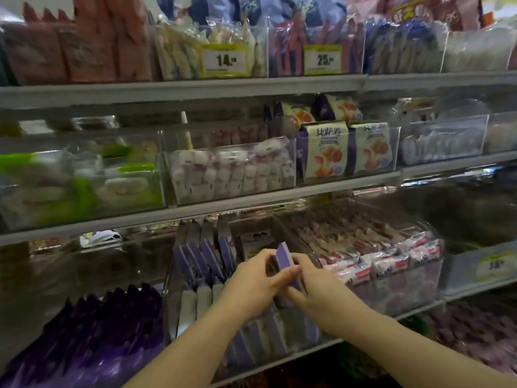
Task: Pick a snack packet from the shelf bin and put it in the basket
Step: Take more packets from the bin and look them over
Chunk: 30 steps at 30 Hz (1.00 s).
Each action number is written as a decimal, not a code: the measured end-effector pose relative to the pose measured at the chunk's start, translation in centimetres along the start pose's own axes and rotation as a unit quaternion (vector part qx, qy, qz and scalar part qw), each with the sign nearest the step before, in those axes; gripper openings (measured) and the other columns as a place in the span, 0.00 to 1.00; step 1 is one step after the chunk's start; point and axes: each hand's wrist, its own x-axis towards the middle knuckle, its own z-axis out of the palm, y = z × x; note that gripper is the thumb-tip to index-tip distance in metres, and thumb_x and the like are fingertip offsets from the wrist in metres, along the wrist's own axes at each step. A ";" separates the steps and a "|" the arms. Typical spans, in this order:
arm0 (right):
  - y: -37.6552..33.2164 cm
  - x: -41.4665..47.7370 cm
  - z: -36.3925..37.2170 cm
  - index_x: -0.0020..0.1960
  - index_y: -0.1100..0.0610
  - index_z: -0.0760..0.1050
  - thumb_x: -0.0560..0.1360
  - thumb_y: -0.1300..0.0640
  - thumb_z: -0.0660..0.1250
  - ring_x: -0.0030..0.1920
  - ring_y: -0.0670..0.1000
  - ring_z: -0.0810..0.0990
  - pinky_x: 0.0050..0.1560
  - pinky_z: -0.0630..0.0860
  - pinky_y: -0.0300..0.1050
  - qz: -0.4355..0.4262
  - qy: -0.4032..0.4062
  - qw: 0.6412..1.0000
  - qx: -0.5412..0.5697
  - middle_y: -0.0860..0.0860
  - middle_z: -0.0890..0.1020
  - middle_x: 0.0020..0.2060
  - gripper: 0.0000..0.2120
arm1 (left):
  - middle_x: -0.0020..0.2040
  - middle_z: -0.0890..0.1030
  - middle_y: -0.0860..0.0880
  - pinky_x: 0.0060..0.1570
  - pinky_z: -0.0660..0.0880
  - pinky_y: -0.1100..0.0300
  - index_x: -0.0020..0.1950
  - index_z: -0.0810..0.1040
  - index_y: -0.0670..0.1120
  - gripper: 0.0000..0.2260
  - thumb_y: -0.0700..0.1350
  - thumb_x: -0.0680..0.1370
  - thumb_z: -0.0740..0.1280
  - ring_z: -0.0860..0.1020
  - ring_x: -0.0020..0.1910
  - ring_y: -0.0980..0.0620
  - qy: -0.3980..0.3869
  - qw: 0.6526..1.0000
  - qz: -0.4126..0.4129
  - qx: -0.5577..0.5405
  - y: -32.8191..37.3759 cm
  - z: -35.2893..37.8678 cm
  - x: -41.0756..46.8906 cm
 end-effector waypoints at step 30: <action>2.4 1.8 -3.2 0.71 0.43 0.64 0.80 0.49 0.59 0.78 0.56 0.43 0.71 0.33 0.68 -0.194 -0.223 0.828 -0.477 0.52 0.67 0.72 0.20 | 0.53 0.78 0.58 0.52 0.75 0.58 0.56 0.77 0.59 0.14 0.64 0.75 0.64 0.76 0.50 0.58 -0.136 0.974 0.057 0.173 -6.0 -0.4 2.0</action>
